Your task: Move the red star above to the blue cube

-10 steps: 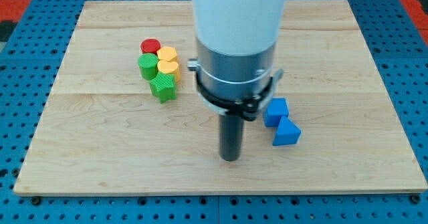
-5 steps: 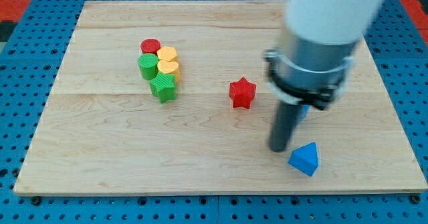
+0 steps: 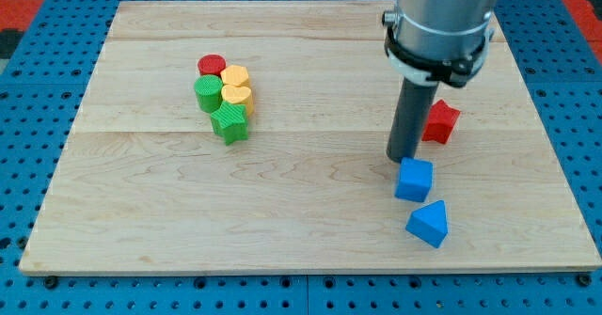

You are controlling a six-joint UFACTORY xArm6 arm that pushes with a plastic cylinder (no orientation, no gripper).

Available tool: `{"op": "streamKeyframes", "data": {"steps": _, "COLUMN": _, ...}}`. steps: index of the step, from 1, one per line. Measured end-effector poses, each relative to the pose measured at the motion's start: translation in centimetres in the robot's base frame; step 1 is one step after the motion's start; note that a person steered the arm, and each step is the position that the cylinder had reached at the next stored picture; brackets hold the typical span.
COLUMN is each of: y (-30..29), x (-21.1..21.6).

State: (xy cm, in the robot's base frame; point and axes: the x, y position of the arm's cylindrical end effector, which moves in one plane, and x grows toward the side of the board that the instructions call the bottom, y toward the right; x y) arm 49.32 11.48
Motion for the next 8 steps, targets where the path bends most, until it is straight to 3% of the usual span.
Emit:
{"op": "streamKeyframes", "data": {"steps": 1, "y": -2.1, "x": -1.8}}
{"op": "streamKeyframes", "data": {"steps": 2, "y": -5.9, "x": -7.1}}
{"op": "streamKeyframes", "data": {"steps": 3, "y": -2.8, "x": -13.6}}
{"op": "streamKeyframes", "data": {"steps": 4, "y": 3.0, "x": -14.0}}
{"op": "streamKeyframes", "data": {"steps": 5, "y": 7.9, "x": -10.9}}
{"op": "streamKeyframes", "data": {"steps": 6, "y": 6.8, "x": -6.9}}
{"op": "streamKeyframes", "data": {"steps": 7, "y": 6.8, "x": -9.6}}
{"op": "streamKeyframes", "data": {"steps": 8, "y": 5.8, "x": -8.3}}
